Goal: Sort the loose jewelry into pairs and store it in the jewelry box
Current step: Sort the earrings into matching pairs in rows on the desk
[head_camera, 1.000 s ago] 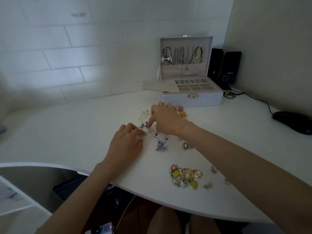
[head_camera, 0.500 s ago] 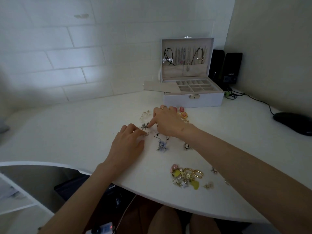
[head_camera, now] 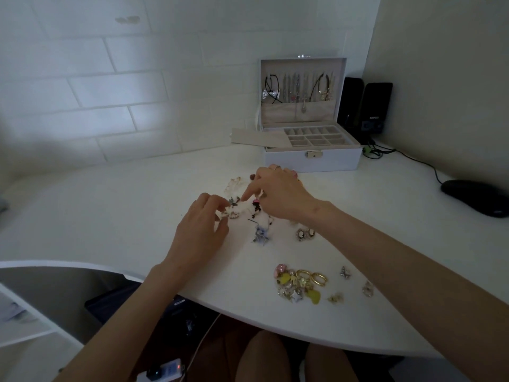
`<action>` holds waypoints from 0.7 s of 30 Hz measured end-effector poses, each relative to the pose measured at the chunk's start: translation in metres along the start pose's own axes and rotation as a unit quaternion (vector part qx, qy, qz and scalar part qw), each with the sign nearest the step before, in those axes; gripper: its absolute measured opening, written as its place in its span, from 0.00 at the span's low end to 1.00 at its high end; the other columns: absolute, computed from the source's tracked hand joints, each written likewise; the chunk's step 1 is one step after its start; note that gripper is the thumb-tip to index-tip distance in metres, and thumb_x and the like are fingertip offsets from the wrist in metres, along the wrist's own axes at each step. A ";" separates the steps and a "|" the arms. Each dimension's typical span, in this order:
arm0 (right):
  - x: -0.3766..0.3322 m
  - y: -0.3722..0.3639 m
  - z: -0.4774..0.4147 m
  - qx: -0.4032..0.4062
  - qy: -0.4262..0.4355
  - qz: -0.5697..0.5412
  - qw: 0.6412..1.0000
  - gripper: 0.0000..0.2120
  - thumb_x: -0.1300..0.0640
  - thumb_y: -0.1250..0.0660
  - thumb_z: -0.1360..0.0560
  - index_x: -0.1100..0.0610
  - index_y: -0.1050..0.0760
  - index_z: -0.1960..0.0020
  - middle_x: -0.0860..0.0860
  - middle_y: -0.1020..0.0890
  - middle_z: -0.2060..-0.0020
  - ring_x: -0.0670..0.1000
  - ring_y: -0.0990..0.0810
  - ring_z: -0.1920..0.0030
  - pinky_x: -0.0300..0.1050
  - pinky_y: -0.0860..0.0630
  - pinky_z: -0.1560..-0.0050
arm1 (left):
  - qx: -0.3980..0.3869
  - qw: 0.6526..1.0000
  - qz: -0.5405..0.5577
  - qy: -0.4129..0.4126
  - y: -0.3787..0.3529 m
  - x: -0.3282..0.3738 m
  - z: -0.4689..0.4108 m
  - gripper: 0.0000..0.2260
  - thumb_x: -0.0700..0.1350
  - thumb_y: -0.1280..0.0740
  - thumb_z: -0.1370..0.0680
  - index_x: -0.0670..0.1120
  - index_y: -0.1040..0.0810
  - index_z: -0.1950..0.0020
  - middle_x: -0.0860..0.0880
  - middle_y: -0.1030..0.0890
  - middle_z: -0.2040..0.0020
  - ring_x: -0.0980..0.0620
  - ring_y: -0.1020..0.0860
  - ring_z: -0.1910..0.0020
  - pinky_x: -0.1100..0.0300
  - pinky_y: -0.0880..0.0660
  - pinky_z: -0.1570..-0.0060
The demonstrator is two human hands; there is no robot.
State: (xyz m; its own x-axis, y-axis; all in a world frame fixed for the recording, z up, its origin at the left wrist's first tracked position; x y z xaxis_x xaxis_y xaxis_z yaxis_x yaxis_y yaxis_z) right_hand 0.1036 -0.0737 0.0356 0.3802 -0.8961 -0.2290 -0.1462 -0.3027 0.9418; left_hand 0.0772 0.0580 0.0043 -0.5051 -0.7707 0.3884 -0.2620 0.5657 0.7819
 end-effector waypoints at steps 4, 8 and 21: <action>0.006 0.017 0.032 0.045 0.005 -0.054 0.998 0.16 0.63 0.39 0.25 0.46 0.19 0.48 0.45 0.27 0.58 0.49 0.28 0.51 0.48 0.34 0.40 | -0.013 0.997 0.079 -0.008 0.009 0.025 0.006 0.08 0.39 0.36 0.24 0.47 0.26 0.46 0.54 0.23 0.53 0.60 0.24 0.59 0.63 0.27 0.61; 0.013 0.032 0.074 0.055 -0.002 -0.089 0.994 0.14 0.63 0.37 0.26 0.47 0.18 0.49 0.49 0.23 0.59 0.49 0.26 0.57 0.41 0.33 0.51 | -0.104 0.981 0.157 -0.047 0.005 0.061 0.017 0.04 0.42 0.33 0.25 0.51 0.23 0.54 0.56 0.20 0.59 0.58 0.23 0.57 0.69 0.28 0.61; 0.064 0.040 0.149 -0.023 -0.080 -0.136 0.987 0.10 0.61 0.32 0.26 0.48 0.18 0.52 0.46 0.22 0.59 0.43 0.27 0.58 0.32 0.35 0.56 | -0.316 0.943 0.101 -0.038 -0.042 0.093 0.037 0.19 0.54 0.25 0.34 0.57 0.27 0.47 0.59 0.29 0.51 0.63 0.28 0.55 0.73 0.31 0.57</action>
State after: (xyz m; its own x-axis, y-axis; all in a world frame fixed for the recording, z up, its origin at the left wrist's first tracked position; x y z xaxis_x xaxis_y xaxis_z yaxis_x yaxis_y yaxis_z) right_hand -0.0143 -0.1915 0.0221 0.2510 -0.8241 -0.5078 -0.0158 -0.5280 0.8491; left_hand 0.0107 -0.0267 -0.0107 -0.5552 -0.6296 0.5435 0.3765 0.3925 0.8392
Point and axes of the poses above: each hand's wrist, its own z-axis away from the middle knuckle, its own y-axis out of the back of the hand, x = y × z, the point moved 8 cm from there along -z, towards the middle knuckle
